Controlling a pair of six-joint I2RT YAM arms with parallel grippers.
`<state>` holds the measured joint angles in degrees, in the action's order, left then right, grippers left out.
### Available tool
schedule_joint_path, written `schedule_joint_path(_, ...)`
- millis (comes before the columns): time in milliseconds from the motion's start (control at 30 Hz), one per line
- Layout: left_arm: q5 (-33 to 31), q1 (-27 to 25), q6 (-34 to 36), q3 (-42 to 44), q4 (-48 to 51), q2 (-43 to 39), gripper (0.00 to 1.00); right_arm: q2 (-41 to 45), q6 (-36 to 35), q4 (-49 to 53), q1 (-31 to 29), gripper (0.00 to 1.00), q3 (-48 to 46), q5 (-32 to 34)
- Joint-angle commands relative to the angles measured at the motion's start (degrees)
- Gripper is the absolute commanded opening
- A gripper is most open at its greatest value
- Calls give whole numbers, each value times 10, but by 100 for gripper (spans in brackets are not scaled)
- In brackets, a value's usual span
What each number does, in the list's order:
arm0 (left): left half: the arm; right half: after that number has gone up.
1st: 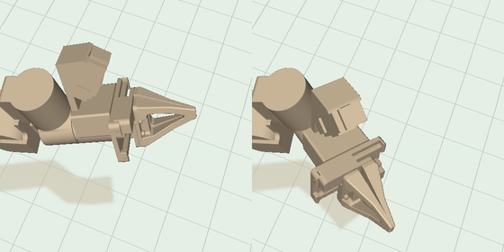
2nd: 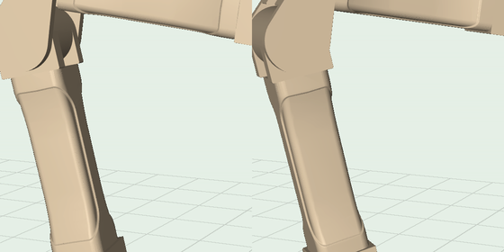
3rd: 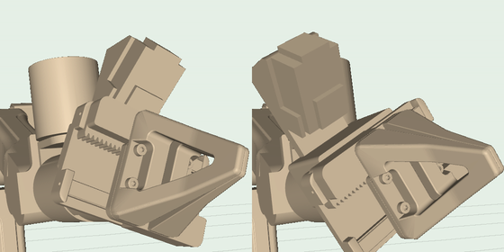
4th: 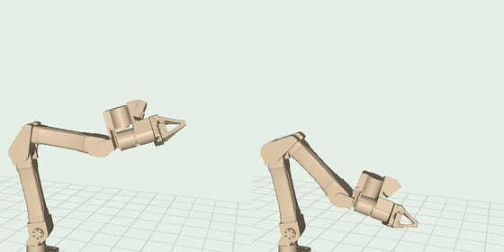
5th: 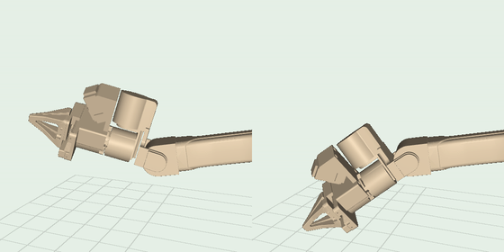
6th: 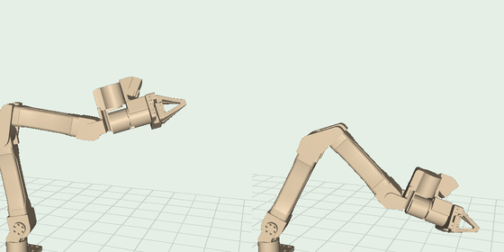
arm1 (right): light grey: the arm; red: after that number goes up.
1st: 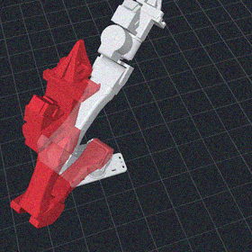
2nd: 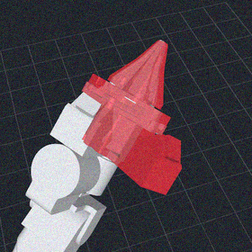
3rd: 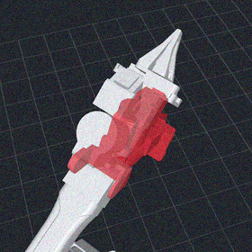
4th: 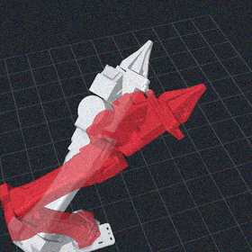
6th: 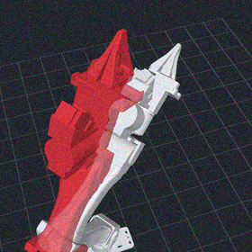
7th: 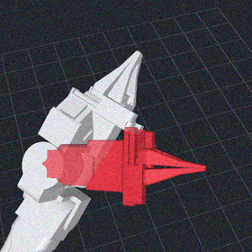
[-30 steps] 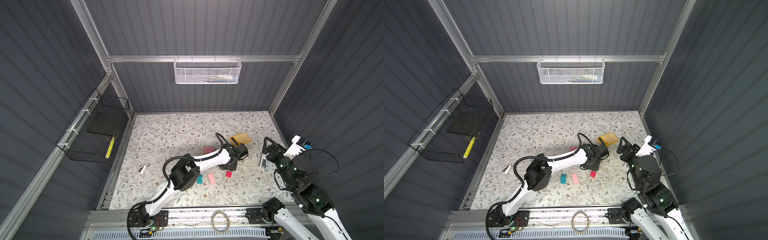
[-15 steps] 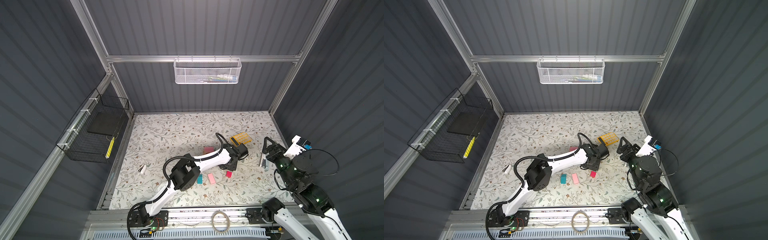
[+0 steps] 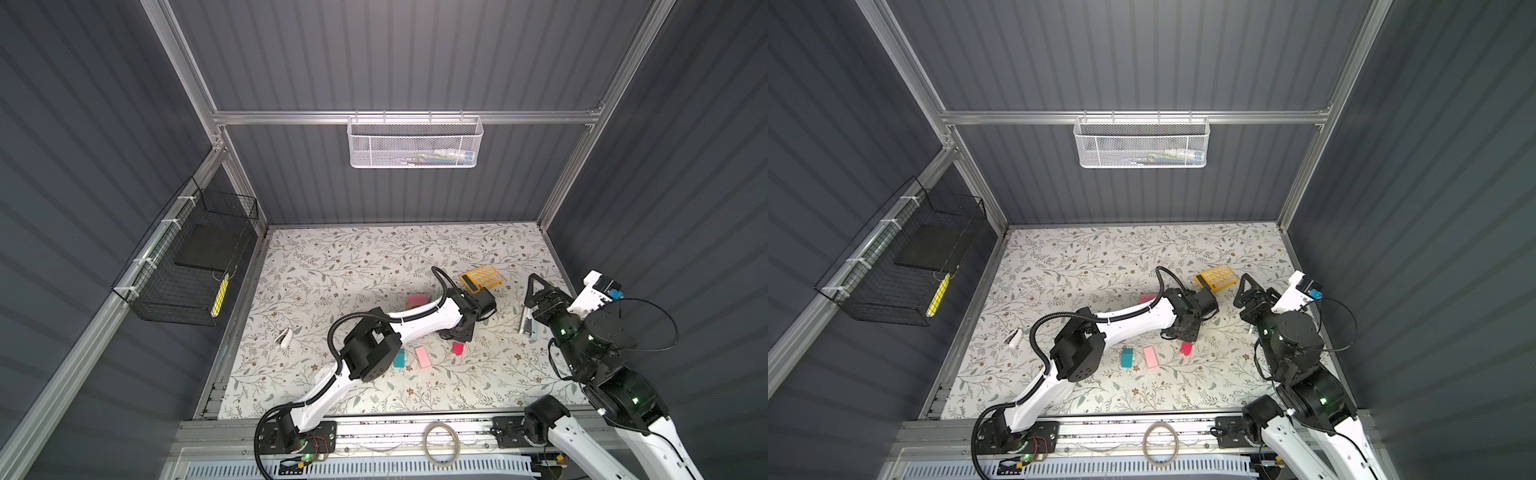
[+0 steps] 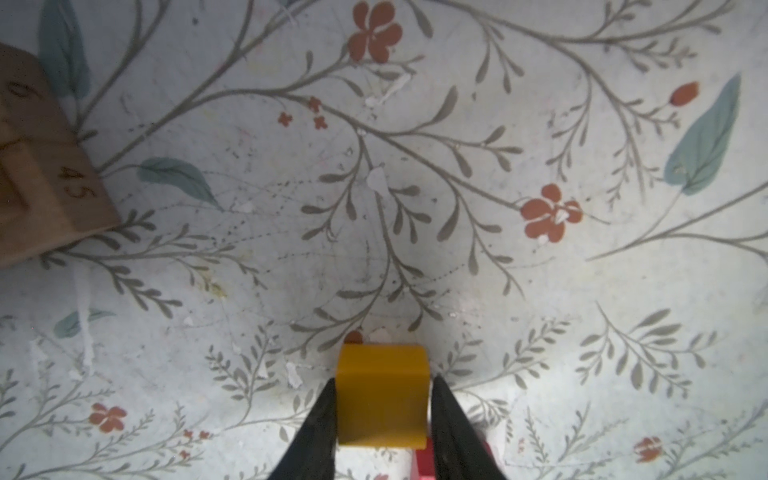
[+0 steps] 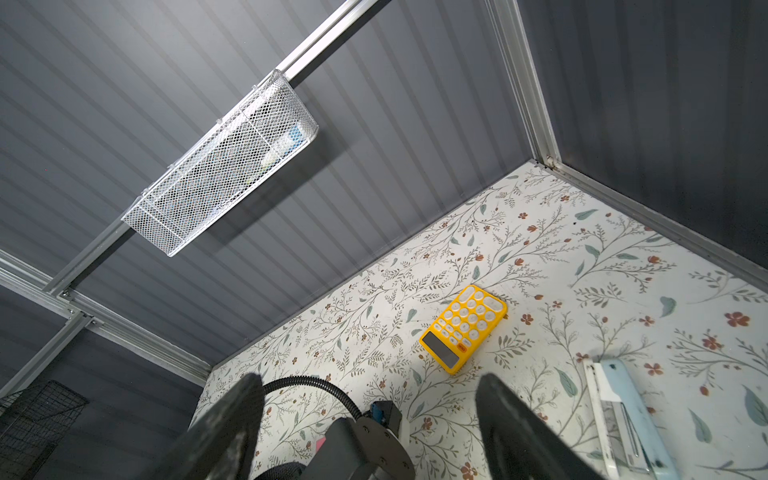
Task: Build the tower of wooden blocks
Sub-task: 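Lift the yellow cube with the left gripper and carry it over the stack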
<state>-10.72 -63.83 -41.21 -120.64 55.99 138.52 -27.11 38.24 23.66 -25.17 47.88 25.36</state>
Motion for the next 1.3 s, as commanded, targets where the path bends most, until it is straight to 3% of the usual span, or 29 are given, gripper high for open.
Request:
schedule_joint_path(0, -6, -5, -4, -14, 18, 12, 35, 1, -11, -5, 1, 82, -9, 10)
schedule_joint_path(333, -12, -5, -4, -7, 18, 5, 29, 3, -11, -2, 1, 82, -9, 12)
schedule_joint_path(933, -12, -5, 7, 1, 18, -85, 29, -8, -16, -8, 1, 82, -10, 8)
schedule_joint_path(1267, -57, 3, 8, 0, 62, -134, 31, -22, -18, -11, 1, 83, -12, 1)
